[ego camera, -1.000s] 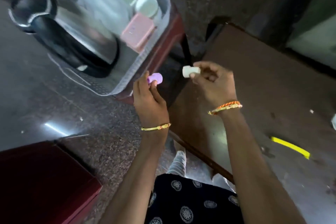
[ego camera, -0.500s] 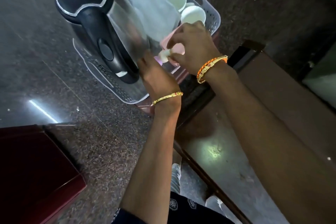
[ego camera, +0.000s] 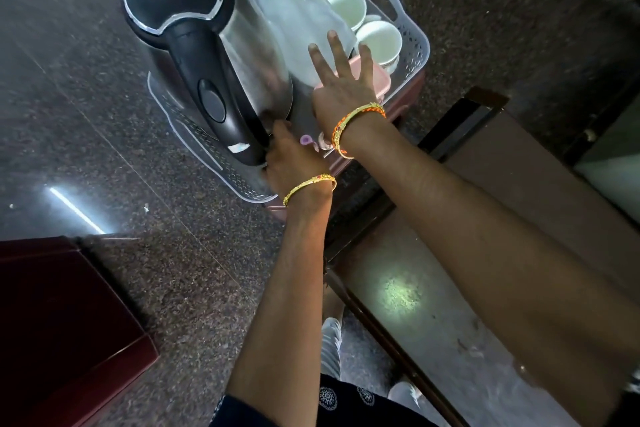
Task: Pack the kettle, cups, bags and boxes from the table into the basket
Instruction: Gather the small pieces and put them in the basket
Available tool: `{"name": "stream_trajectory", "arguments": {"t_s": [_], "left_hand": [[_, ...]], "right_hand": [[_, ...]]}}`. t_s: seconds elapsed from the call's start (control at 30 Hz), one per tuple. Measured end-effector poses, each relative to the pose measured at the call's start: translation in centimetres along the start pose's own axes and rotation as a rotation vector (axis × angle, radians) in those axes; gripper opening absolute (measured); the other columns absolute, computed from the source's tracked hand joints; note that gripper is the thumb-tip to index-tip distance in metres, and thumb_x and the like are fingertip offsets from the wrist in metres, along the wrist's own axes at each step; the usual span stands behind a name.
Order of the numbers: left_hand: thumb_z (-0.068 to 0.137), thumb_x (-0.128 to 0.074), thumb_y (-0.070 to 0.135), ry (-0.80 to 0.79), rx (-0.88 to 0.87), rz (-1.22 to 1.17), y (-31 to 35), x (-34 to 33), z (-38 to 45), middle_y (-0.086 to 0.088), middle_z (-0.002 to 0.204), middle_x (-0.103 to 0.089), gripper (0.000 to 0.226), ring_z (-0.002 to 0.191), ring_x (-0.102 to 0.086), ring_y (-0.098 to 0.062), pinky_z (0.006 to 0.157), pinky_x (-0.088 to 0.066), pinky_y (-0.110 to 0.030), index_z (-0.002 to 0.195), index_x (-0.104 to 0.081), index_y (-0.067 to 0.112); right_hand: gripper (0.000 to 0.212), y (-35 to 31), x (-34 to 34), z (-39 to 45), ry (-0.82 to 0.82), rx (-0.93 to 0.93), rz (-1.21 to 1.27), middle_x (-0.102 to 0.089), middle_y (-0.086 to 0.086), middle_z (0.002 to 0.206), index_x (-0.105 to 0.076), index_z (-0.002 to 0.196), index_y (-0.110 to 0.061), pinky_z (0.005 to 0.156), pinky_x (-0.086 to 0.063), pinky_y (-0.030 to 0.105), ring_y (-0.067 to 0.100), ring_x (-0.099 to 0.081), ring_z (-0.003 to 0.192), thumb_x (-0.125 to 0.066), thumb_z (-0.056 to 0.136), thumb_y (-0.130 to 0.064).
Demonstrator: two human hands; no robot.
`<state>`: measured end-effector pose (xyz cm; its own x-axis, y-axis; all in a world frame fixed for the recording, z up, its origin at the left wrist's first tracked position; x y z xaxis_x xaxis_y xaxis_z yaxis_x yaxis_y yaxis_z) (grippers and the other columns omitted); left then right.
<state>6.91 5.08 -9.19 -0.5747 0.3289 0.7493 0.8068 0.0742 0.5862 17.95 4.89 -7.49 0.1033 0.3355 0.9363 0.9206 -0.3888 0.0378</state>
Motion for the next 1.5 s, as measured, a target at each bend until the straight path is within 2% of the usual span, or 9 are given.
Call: {"name": "stream_trajectory", "arguments": {"t_s": [0.23,0.47,0.6,0.77,1.03,1.17,1.3,1.43,1.5], "left_hand": [[0.079,-0.060,0.016,0.068,0.062,0.057,-1.7,1.1,0.6,-0.003,0.094,-0.074,0.015,0.097,-0.065,-0.028,0.090,-0.042,-0.037,0.090,-0.066,0.024],[0.077,-0.069,0.011,-0.016,-0.130,-0.159,-2.7,0.7,1.9,-0.016,0.088,-0.075,0.012,0.083,-0.070,-0.031,0.077,-0.056,-0.037,0.088,-0.073,0.011],[0.075,-0.070,0.005,-0.039,-0.190,-0.183,-1.6,-0.2,2.5,-0.010,0.076,-0.075,0.006,0.059,-0.065,-0.011,0.060,-0.050,-0.009,0.080,-0.072,0.007],[0.069,-0.070,-0.007,-0.136,-0.197,-0.184,-0.8,-1.2,2.9,-0.018,0.081,-0.074,0.015,0.073,-0.071,-0.026,0.076,-0.059,-0.034,0.081,-0.072,0.001],[0.078,-0.063,0.000,-0.204,-0.123,-0.059,-1.3,-0.9,2.5,-0.013,0.091,-0.075,0.019,0.090,-0.069,-0.020,0.077,-0.044,-0.014,0.094,-0.071,0.006],[0.082,-0.049,-0.003,-0.024,-0.248,-0.046,-0.5,1.1,-0.7,-0.019,0.105,-0.070,0.030,0.104,-0.063,-0.030,0.085,-0.044,-0.028,0.105,-0.067,0.003],[0.078,-0.048,-0.010,0.258,-0.563,-0.181,1.1,2.4,-7.5,-0.022,0.096,-0.065,0.028,0.089,-0.060,-0.034,0.080,-0.046,-0.036,0.099,-0.066,-0.003],[0.081,-0.053,-0.010,-0.041,-0.755,-0.203,0.7,-3.0,-15.3,-0.021,0.087,-0.065,0.019,0.075,-0.057,-0.023,0.070,-0.041,-0.014,0.095,-0.065,-0.006],[0.084,-0.055,-0.002,-0.298,-0.780,-0.091,-0.3,-7.3,-19.3,-0.019,0.090,-0.068,0.017,0.077,-0.063,-0.027,0.071,-0.045,-0.022,0.097,-0.065,-0.003]], "right_hand": [[0.010,0.4,-0.4,0.2,0.011,-0.056,0.008,0.007,0.010,0.159,-0.064,0.090,-0.018,0.109,0.012,0.063,0.037,0.019,0.142,-0.056,0.088,-0.023],[0.010,0.4,-0.5,0.2,0.006,-0.063,-0.006,0.008,0.010,0.158,-0.058,0.077,-0.019,0.108,0.013,0.063,0.036,0.020,0.142,-0.055,0.087,-0.022],[0.021,0.4,-0.5,0.3,0.029,-0.069,0.003,0.008,0.011,0.158,-0.044,0.071,-0.021,0.108,0.013,0.064,0.036,0.020,0.142,-0.055,0.088,-0.024],[0.019,0.3,-0.6,0.4,0.046,-0.065,0.019,0.008,0.011,0.158,-0.043,0.072,-0.024,0.108,0.013,0.064,0.035,0.020,0.142,-0.051,0.089,-0.023],[0.014,1.6,0.2,-3.0,0.246,-0.108,0.324,0.001,0.013,0.158,-0.067,0.095,-0.024,0.110,0.009,0.061,0.035,0.014,0.144,-0.055,0.088,-0.021],[0.013,4.5,-0.5,-8.7,0.596,-0.304,0.730,-0.039,0.017,0.144,-0.068,0.088,-0.012,0.110,-0.025,0.053,0.037,-0.022,0.140,-0.063,0.077,-0.009],[0.008,6.1,-4.6,-16.1,0.933,-0.545,0.887,-0.063,0.020,0.100,-0.069,0.081,0.000,0.088,-0.044,0.032,0.035,-0.058,0.097,-0.062,0.076,0.000],[0.007,7.7,-11.2,-24.5,0.995,-0.815,0.882,-0.064,0.016,0.083,-0.067,0.079,-0.002,0.078,-0.039,0.023,0.032,-0.059,0.076,-0.061,0.075,0.001],[0.008,9.2,-15.5,-29.6,0.918,-1.031,0.864,-0.062,0.018,0.082,-0.066,0.080,-0.003,0.074,-0.040,0.028,0.037,-0.056,0.075,-0.060,0.075,-0.001]]}}
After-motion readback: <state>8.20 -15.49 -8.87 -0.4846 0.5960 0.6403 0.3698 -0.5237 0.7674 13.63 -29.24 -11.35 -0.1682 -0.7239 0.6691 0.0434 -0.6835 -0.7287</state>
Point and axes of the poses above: each hand's wrist, its own z-axis towards the middle knuckle, its own x-axis out of the back of the hand, y = z × x, the point moved 7 cm from there along z, towards the middle knuckle
